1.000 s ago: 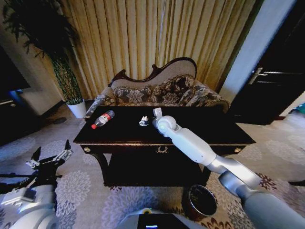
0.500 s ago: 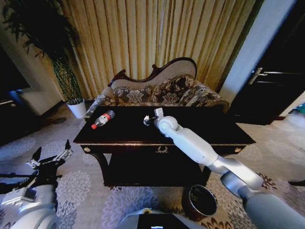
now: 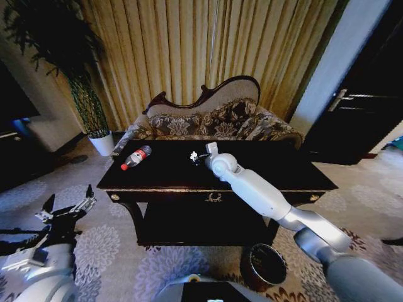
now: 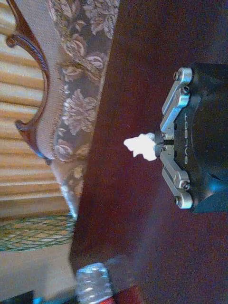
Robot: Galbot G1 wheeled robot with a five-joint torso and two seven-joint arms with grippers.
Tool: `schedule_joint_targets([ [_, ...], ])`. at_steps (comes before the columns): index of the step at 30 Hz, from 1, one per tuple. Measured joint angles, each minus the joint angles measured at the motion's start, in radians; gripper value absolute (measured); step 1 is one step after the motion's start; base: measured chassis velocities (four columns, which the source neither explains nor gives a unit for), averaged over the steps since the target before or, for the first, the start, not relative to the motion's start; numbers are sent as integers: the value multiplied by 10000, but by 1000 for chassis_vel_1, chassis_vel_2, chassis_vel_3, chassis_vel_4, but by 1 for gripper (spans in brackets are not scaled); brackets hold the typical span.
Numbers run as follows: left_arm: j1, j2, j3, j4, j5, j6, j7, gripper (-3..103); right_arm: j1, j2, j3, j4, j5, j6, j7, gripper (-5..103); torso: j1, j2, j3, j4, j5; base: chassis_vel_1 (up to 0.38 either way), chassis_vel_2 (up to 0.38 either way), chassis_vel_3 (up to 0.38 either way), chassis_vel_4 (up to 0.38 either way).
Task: Move to the front of the table and place the trash on the table into the trash bin.
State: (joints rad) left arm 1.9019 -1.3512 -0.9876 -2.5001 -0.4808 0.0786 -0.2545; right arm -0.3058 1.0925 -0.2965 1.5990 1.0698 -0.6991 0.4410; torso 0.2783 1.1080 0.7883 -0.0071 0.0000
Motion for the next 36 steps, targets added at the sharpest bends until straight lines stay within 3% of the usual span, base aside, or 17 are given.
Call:
schedule_joint_targets([
  [2, -2, 52, -12, 0, -16, -5, 0, 100, -200, -279, 309, 323, 8, 516, -110, 0, 0, 0, 0, 0, 0, 0, 0, 0, 0],
  [5, -4, 73, -12, 0, -23, -5, -2, 100, -294, -379, 440, 467, 7, 678, -139, 0, 0, 0, 0, 0, 1, 0, 0, 0, 0],
  [12, -164, 327, 16, 0, -295, 61, 19, 100, -2021, -2117, 2490, 2193, -320, 1743, -496, 0, 0, 0, 0, -1, 1, 0, 0, 0, 0],
  [13, -164, 327, 16, 0, -295, 61, 19, 100, -2021, -2117, 2490, 2193, -320, 1743, -496, 0, 0, 0, 0, -1, 1, 0, 0, 0, 0],
  [15, -211, 365, 71, 0, -338, 62, 76, 100, -3016, -2728, 3311, 2569, -891, 2556, -983, 0, 0, 0, -1, -1, 3, 0, 0, 0, 0],
  [19, -257, 463, 193, 0, -342, 62, 97, 100, -4067, -3333, 4126, 2871, -1404, 3284, -1321, 0, 0, 0, 0, -3, 3, 0, 0, 0, 0],
  [21, -350, 630, 339, -1, -342, 62, 179, 100, -5162, -3750, 5058, 3227, -1773, 3930, -1480, 0, -1, 1, -1, -4, 2, 0, 0, 0, 0],
  [26, -479, 781, 455, -1, -284, 57, 301, 100, -6360, -3838, 6140, 3562, -1989, 4419, -1724, 0, -1, 1, -1, 0, 0, 0, 0, 0, 0],
  [33, -695, 1139, 296, 0, -558, -99, 550, 100, -8898, -3077, 8419, 3838, -2905, 5059, -1975, 0, -1, 0, -1, 0, 3, 0, 0, 0, 0],
  [36, -751, 1240, 260, 8, -648, -114, 564, 100, -9193, -2983, 8812, 3955, -2994, 5083, -2030, 0, -1, 1, -1, -1, 1, 0, 0, 0, 0],
])
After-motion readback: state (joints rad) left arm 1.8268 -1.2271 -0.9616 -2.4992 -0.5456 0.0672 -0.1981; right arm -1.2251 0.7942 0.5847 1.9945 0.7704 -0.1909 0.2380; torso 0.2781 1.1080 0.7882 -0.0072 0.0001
